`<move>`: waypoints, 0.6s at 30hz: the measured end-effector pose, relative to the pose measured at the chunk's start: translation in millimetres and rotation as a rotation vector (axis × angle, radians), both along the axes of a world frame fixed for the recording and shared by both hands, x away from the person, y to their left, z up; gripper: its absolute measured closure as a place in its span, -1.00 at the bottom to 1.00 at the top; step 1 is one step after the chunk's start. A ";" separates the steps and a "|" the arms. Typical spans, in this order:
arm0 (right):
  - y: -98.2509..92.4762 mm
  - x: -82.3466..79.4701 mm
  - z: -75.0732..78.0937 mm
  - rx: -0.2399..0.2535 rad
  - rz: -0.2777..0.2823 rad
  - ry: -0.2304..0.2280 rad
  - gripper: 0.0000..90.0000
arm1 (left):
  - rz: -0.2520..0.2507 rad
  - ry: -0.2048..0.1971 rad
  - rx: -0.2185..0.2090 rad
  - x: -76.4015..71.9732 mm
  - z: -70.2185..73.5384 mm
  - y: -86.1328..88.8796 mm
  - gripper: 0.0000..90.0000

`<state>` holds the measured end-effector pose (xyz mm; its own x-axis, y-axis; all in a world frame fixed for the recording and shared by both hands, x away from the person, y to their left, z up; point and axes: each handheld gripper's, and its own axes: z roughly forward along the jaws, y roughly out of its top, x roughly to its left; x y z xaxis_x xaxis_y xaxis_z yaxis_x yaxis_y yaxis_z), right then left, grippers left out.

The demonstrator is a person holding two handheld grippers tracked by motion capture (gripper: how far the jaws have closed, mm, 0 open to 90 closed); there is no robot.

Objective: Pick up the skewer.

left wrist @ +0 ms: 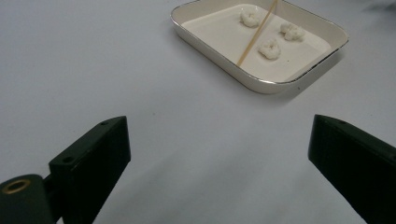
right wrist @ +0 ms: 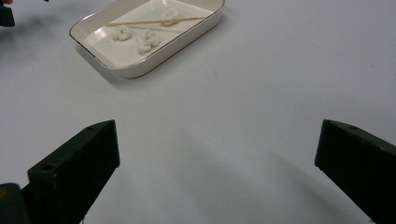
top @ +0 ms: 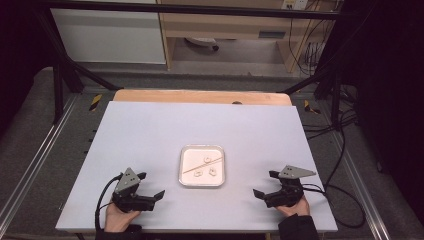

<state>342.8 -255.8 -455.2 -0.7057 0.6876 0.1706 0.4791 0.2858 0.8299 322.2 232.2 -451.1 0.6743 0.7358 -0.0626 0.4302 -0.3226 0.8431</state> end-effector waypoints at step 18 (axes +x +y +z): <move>0.4 0.3 -0.2 -0.002 -0.001 0.002 -0.99 | -0.032 -0.007 0.013 3.8 7.4 -4.1 -0.86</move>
<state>343.1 -255.4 -455.5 -0.7048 0.6885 0.1710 0.4811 0.2868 0.8284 326.0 228.1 -443.7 0.6978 0.7146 -0.0482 0.4136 -0.3471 0.8417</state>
